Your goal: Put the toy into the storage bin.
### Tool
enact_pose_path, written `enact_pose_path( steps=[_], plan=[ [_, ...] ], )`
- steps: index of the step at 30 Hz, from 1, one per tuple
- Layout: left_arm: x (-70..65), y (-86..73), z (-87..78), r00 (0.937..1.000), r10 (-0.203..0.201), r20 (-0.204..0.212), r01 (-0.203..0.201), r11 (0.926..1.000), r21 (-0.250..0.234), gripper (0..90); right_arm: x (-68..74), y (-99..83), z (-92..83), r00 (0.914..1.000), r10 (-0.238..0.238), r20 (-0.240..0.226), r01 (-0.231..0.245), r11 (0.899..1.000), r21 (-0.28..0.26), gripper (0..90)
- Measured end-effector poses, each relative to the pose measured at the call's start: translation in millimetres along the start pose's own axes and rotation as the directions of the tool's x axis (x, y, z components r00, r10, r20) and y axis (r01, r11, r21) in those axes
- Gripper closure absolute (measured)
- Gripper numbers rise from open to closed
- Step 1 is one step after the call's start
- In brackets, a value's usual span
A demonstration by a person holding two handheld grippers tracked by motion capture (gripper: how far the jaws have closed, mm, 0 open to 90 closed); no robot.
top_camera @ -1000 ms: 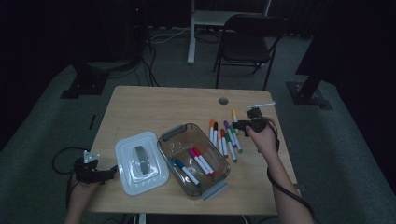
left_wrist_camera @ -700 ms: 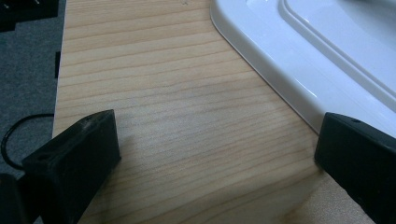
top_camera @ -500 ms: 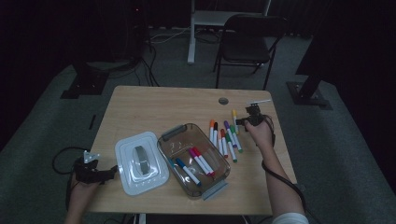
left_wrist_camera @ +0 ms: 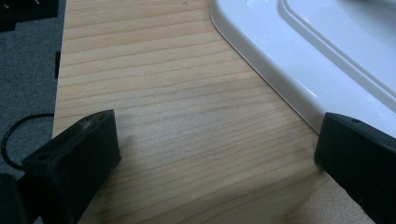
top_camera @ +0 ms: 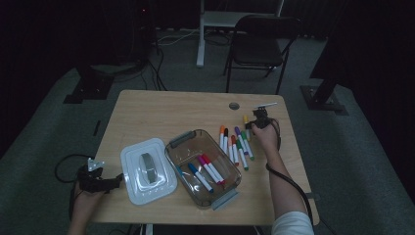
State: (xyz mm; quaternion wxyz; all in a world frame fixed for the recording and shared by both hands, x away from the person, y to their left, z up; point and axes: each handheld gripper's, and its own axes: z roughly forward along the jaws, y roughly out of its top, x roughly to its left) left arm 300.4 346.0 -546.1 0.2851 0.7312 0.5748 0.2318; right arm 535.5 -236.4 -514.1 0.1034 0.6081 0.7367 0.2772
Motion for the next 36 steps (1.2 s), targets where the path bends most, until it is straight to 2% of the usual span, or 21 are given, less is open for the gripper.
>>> enact_pose_path(
  steps=[3, 7, 9, 12, 14, 24, 31, 36],
  plan=[
    [0.0, 0.0, 0.0, 1.0000, 0.000, 0.000, 0.000, 1.0000, 0.000, 0.5, 1.8, 0.3, 7.2, 0.9998, -0.012, 0.013, 0.011, 1.000, 0.025, 71.4],
    [0.0, 0.0, 0.0, 1.0000, 0.000, 0.000, 0.000, 1.0000, 0.000, 0.5, -0.2, 0.7, 7.0, 0.9998, 0.009, 0.015, -0.010, 1.000, 0.027, 75.9],
    [0.0, 0.0, 0.0, 1.0000, 0.000, 0.000, 0.000, 1.0000, 0.000, 0.5, -0.9, 0.3, 6.3, 0.9997, 0.012, 0.019, -0.013, 1.000, 0.029, 76.3],
    [0.0, 0.0, 0.0, 1.0000, 0.000, 0.000, 0.000, 1.0000, 0.000, 0.5, -2.7, -0.3, 3.6, 0.9988, 0.046, 0.014, -0.047, 0.998, 0.043, 76.5],
    [-0.1, 0.0, 0.1, 1.0000, -0.001, 0.000, 0.001, 1.0000, -0.001, 0.5, -3.3, -0.7, 1.4, 0.9990, 0.044, 0.011, -0.044, 0.999, 0.031, 76.5],
    [0.0, 0.0, 0.1, 1.0000, -0.001, 0.000, 0.001, 1.0000, -0.001, 0.5, -5.8, -4.2, -7.8, 0.9981, 0.062, 0.000, -0.061, 0.998, 0.034, 76.5],
    [0.0, 0.0, 0.0, 1.0000, -0.001, 0.000, 0.001, 1.0000, 0.000, 0.5, -5.2, -4.7, -19.2, 0.9973, 0.073, -0.001, -0.073, 0.997, 0.019, 76.5],
    [0.0, 0.0, 0.0, 1.0000, 0.000, 0.000, 0.000, 1.0000, 0.000, 0.5, 0.9, -2.9, -42.6, 0.9960, 0.084, -0.031, -0.084, 0.996, 0.000, 76.5]
  ],
)
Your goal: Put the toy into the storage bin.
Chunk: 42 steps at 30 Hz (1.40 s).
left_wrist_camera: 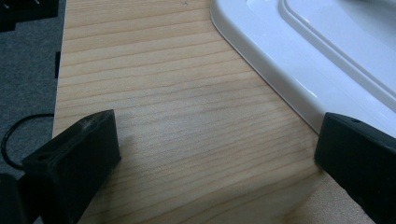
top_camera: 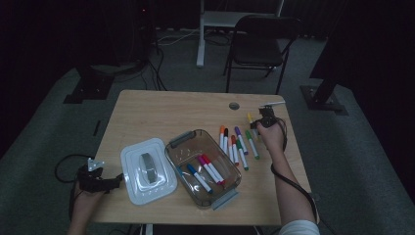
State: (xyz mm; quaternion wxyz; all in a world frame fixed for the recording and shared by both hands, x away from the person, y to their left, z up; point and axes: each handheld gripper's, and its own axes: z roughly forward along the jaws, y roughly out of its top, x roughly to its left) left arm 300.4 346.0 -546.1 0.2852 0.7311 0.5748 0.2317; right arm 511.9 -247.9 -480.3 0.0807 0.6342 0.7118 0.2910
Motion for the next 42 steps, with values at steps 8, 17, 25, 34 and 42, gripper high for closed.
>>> enact_pose_path(
  steps=[8, 17, 25, 34, 42],
  plan=[
    [0.0, 0.0, 0.0, 1.0000, 0.000, 0.000, 0.000, 1.0000, 0.000, 0.5, 22.7, 2.2, -43.3, 0.9983, -0.043, -0.040, 0.041, 0.998, -0.054, 76.5],
    [0.0, 0.0, 0.0, 1.0000, 0.000, 0.000, 0.000, 1.0000, 0.000, 0.5, 79.4, -5.7, -90.1, 0.9739, -0.167, -0.154, 0.148, 0.981, -0.127, 76.5],
    [0.0, 0.0, 0.1, 1.0000, 0.000, 0.000, 0.000, 1.0000, -0.002, 0.5, 127.3, -18.1, -116.2, 0.9206, -0.287, -0.265, 0.252, 0.955, -0.158, 76.5],
    [0.0, 0.0, 0.1, 1.0000, 0.000, -0.001, 0.000, 1.0000, -0.001, 0.5, 171.6, -44.9, -125.0, 0.8520, -0.374, -0.366, 0.344, 0.927, -0.149, 76.5],
    [0.1, 0.1, 0.0, 1.0000, 0.000, 0.000, 0.000, 1.0000, 0.000, 0.5, 202.9, -66.0, -114.4, 0.7999, -0.418, -0.431, 0.418, 0.903, -0.101, 76.5]
  ],
)
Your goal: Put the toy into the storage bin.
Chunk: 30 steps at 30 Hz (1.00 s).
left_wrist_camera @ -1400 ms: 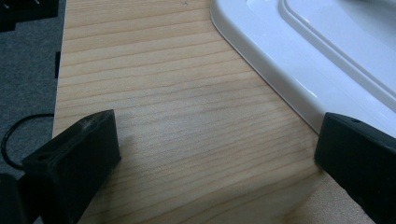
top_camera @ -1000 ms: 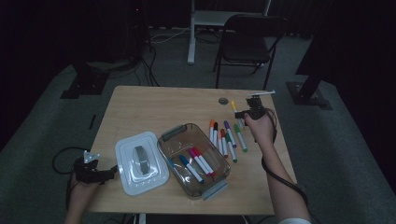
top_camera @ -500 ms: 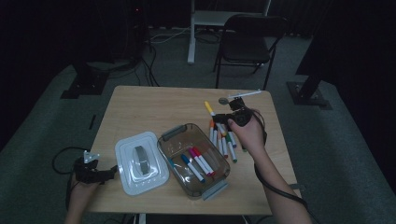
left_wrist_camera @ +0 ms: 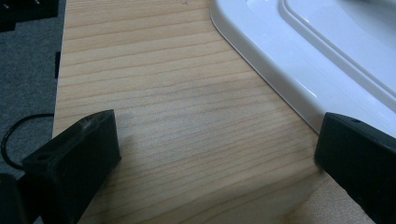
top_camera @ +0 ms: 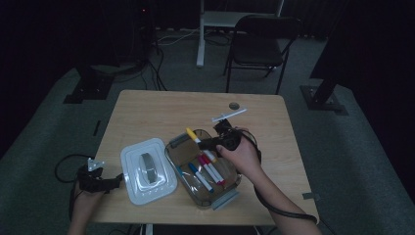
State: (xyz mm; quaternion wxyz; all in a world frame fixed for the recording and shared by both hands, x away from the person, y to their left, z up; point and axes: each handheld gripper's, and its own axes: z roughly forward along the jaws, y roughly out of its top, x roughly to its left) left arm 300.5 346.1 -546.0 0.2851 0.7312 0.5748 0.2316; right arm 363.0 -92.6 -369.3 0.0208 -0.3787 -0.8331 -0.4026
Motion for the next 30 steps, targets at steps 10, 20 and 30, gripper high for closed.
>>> enact_pose_path(
  steps=[10, 20, 30],
  plan=[
    [-0.1, 0.0, 0.0, 1.0000, -0.001, 0.000, 0.001, 1.0000, 0.000, 0.5, 21.3, -12.2, 40.8, 0.9992, -0.016, -0.036, 0.021, 0.992, 0.121, 76.5],
    [-0.1, -0.1, 0.1, 1.0000, -0.001, 0.000, 0.001, 1.0000, -0.002, 0.5, 20.3, -18.5, 72.9, 0.9991, 0.005, -0.042, 0.004, 0.978, 0.208, 76.5],
    [0.0, -0.1, 0.1, 1.0000, 0.001, 0.000, -0.001, 1.0000, -0.001, 0.5, 20.5, -22.6, 100.9, 0.9991, -0.006, -0.042, 0.021, 0.939, 0.345, 76.4]
  ],
)
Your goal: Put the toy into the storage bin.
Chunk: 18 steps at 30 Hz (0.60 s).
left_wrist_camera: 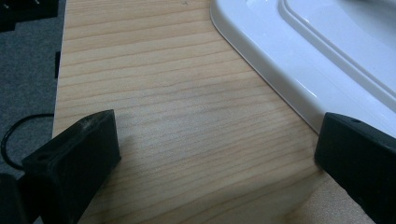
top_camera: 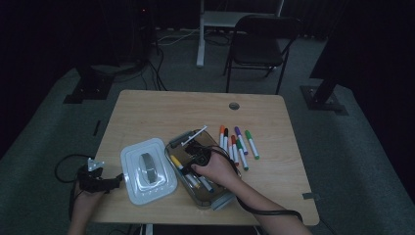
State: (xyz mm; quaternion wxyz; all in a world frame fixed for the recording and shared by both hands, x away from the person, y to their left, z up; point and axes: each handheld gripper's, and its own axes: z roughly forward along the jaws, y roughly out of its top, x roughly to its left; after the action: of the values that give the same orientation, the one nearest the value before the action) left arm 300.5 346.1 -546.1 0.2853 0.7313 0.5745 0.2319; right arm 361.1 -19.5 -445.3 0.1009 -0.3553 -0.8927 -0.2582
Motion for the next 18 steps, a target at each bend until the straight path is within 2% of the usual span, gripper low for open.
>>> enact_pose_path(
  steps=[8, 13, 18],
  plan=[
    [-0.1, 0.0, 0.0, 1.0000, -0.001, 0.000, 0.001, 1.0000, 0.000, 0.5, 0.7, -1.5, 19.1, 0.9995, -0.013, 0.028, 0.009, 0.993, 0.116, 76.2],
    [-0.1, 0.0, 0.0, 1.0000, -0.001, 0.000, 0.001, 1.0000, 0.001, 0.5, 0.6, -1.4, 25.2, 0.9987, -0.028, 0.043, 0.020, 0.985, 0.171, 75.9],
    [-0.1, 0.0, 0.0, 1.0000, -0.001, 0.000, 0.001, 1.0000, 0.000, 0.5, -0.3, -2.1, 30.5, 0.9982, -0.029, 0.053, 0.017, 0.979, 0.202, 73.4]
  ],
)
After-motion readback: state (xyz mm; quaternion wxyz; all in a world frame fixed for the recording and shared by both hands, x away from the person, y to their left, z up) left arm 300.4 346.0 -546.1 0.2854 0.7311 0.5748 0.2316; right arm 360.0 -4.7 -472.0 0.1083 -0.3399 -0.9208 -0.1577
